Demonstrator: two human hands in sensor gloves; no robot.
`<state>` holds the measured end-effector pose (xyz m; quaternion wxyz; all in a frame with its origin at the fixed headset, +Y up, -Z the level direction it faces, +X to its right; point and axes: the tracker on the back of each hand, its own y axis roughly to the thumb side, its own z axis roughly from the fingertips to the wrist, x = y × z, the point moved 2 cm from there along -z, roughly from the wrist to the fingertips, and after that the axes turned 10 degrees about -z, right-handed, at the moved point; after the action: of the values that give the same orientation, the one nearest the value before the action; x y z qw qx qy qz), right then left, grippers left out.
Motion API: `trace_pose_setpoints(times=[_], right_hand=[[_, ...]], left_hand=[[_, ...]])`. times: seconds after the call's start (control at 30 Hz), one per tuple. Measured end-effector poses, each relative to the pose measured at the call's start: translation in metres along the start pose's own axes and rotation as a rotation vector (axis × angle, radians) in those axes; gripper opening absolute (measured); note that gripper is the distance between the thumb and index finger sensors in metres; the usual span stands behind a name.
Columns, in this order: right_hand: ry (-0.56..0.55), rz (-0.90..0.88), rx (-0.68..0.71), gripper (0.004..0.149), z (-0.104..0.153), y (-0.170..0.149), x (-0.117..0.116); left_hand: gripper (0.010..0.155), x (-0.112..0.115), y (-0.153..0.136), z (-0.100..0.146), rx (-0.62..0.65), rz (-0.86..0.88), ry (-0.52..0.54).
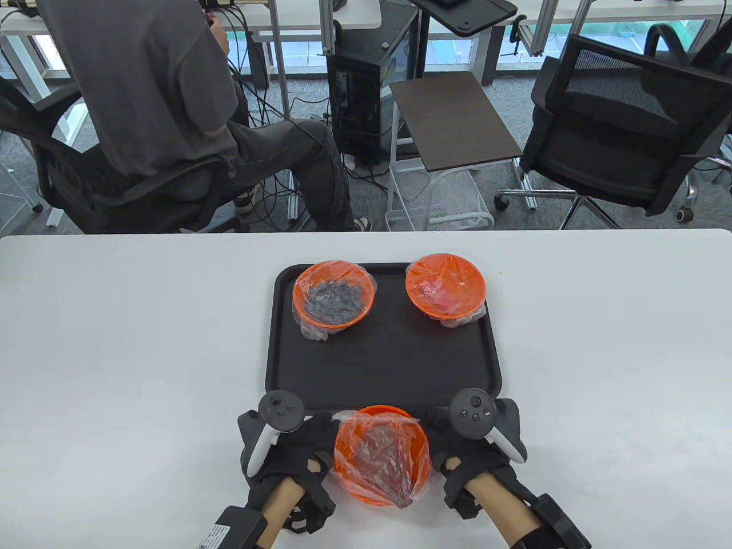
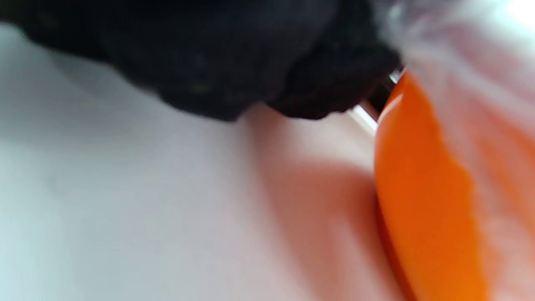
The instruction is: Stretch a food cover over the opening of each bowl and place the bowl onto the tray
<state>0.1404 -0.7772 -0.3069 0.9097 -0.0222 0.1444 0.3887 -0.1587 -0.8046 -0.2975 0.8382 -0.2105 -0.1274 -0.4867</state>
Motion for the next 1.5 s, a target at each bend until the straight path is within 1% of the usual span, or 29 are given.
trace_pose_setpoints(times=[0.2,0.33,0.43,0.5,0.63,0.8,1.03,1.3,1.5], right_hand=[[0.027,-0.062,-0.052,0.045,-0.007,-0.005,0.001],[0.007,-0.077,-0.058,0.045,-0.007,-0.005,0.002],[-0.015,-0.121,-0.065,0.046,-0.007,-0.004,0.000],[-0.032,-0.108,-0.069,0.046,-0.007,-0.004,0.000],[-0.042,-0.146,-0.131,0.047,-0.005,-0.008,0.001],[-0.025,-0.201,-0.209,0.048,-0.004,-0.018,0.001],[-0.016,-0.195,-0.237,0.047,0.002,-0.023,0.004],[-0.027,-0.191,-0.248,0.046,0.005,-0.026,0.005],[-0.053,-0.159,-0.261,0.048,0.008,-0.028,0.007]], left_hand=[[0.047,-0.004,0.006,-0.007,-0.006,-0.038,0.016],[0.047,-0.005,0.008,-0.011,-0.006,-0.030,0.016],[0.047,-0.004,0.011,-0.013,0.004,-0.031,0.013],[0.047,-0.003,0.012,-0.013,0.006,-0.027,0.011],[0.047,-0.003,0.012,-0.012,0.013,-0.011,0.010],[0.049,-0.002,0.011,-0.012,0.029,0.016,0.001],[0.055,-0.002,0.006,-0.013,0.103,0.085,-0.069],[0.055,-0.003,-0.003,-0.013,0.168,0.149,-0.132],[0.054,-0.002,-0.015,-0.014,0.189,0.289,-0.195]])
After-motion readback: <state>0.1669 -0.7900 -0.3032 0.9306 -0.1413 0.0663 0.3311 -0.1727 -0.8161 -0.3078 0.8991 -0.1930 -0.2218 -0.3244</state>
